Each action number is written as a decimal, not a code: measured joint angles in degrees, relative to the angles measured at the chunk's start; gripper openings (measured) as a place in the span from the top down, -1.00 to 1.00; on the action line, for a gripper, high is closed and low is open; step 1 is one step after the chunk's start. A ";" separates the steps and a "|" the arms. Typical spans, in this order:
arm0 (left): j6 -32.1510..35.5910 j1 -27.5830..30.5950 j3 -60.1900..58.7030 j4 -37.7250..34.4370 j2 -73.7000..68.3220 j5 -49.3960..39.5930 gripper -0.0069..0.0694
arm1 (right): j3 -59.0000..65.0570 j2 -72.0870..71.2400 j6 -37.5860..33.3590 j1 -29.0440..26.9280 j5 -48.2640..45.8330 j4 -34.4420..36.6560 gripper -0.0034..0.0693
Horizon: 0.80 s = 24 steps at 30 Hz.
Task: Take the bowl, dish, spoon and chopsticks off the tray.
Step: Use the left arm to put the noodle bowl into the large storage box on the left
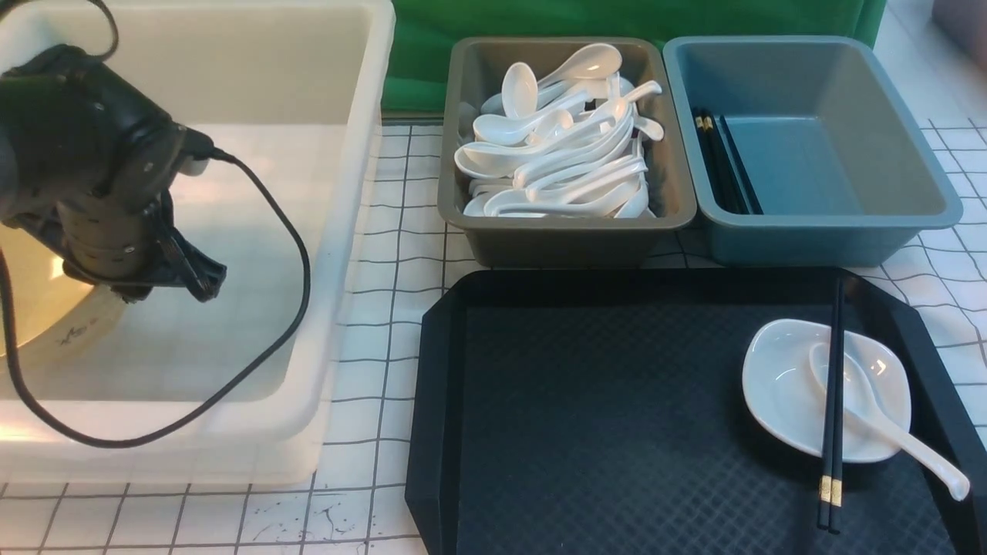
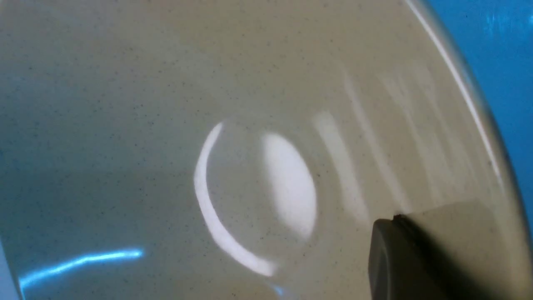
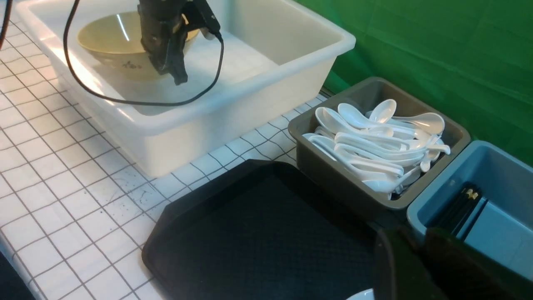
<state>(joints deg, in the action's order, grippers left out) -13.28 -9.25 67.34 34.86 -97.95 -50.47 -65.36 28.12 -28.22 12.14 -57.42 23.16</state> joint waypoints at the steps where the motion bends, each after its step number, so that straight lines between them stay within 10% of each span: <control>1: 0.00 0.43 0.00 -0.78 0.00 0.16 0.77 | 0.00 0.00 -0.04 0.00 0.00 0.00 0.63; 24: -3.93 -0.55 0.00 -7.20 6.03 0.54 -0.79 | 0.00 0.00 -0.42 0.00 0.06 0.06 0.63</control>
<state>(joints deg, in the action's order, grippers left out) -17.21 -9.80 67.34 27.66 -91.93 -49.93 -65.36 28.12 -28.65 12.14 -57.36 23.22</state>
